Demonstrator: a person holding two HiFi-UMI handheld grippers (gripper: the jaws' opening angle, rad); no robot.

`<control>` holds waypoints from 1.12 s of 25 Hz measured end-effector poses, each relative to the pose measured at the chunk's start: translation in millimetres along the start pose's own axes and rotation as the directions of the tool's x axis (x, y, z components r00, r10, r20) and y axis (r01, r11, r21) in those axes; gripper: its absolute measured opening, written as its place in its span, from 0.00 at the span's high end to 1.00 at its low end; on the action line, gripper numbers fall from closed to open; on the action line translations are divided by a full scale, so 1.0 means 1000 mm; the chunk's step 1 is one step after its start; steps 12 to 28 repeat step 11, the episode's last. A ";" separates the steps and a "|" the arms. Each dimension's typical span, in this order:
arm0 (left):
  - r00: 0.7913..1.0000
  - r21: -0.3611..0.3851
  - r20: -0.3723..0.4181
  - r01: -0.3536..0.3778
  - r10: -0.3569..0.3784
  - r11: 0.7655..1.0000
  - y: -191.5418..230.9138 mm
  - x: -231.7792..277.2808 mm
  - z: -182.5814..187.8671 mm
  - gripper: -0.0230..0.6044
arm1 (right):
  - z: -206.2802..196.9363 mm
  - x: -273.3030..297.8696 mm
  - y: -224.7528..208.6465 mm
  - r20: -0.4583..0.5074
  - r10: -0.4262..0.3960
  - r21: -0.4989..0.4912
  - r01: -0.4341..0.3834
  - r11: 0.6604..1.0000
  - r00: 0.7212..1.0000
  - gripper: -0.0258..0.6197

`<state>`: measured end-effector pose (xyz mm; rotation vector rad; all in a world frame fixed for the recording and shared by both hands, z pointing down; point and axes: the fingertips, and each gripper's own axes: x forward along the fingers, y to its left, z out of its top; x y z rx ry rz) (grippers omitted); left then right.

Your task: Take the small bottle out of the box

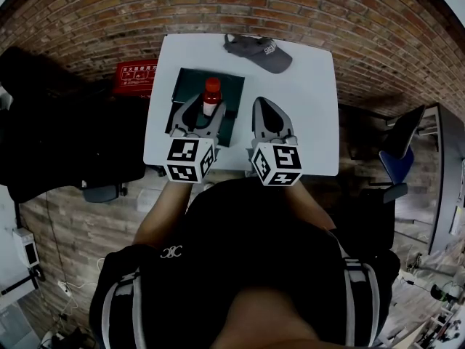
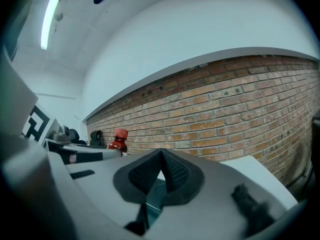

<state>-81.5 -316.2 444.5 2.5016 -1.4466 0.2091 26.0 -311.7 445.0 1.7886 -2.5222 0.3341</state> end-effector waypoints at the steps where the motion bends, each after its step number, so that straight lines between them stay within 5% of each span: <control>1: 1.000 0.000 0.000 0.002 -0.002 1.000 0.001 0.000 0.000 0.63 | 0.000 0.001 0.000 0.000 -0.002 -0.001 0.002 1.000 1.000 0.91; 28: 1.000 0.003 0.010 0.009 -0.009 1.000 0.003 0.006 0.005 0.63 | 0.004 0.008 0.001 0.001 0.000 -0.021 0.000 1.000 1.000 0.92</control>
